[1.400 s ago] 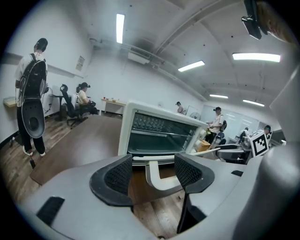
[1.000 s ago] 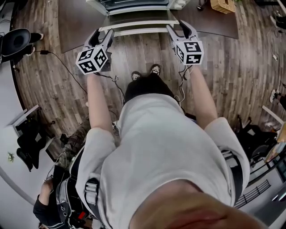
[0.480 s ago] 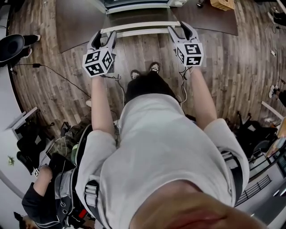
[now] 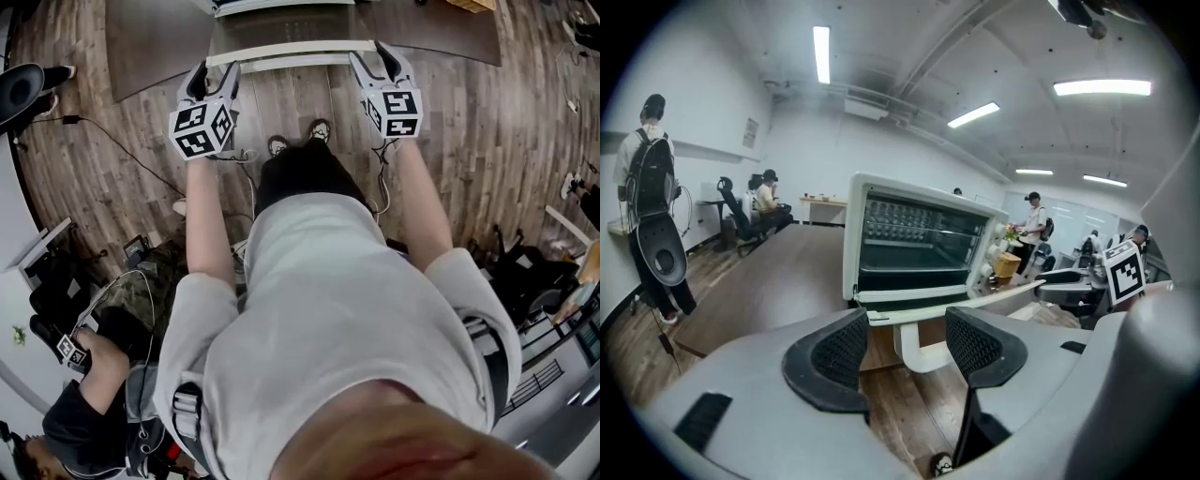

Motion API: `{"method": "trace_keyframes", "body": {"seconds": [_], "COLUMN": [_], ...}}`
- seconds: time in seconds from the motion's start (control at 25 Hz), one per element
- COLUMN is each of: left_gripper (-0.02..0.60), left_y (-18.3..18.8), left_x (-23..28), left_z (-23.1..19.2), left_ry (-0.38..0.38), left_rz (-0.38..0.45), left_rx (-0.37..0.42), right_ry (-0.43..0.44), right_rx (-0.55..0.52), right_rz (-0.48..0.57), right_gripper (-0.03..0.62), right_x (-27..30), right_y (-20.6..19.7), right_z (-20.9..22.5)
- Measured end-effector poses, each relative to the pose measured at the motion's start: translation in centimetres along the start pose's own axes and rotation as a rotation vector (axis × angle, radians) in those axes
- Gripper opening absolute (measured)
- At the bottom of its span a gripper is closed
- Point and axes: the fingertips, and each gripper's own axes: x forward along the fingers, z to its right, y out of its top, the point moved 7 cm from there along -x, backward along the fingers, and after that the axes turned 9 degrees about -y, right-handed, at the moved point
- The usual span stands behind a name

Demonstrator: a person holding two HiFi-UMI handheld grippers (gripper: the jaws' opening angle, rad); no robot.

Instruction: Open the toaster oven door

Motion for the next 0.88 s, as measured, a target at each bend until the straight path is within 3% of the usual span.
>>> {"method": "trace_keyframes", "body": {"seconds": [0.88], "left_gripper": [0.275], "left_y": [-1.8], "left_x": [0.4], "left_z": [0.2], "left_ry": [0.010], "left_rz": [-0.080], "left_rx": [0.006], "right_ry": [0.040], "right_rx": [0.061], "right_rz": [-0.067], "right_gripper": [0.222], "right_x": [0.1], "right_y": [-2.2], "right_z": [-0.1]}}
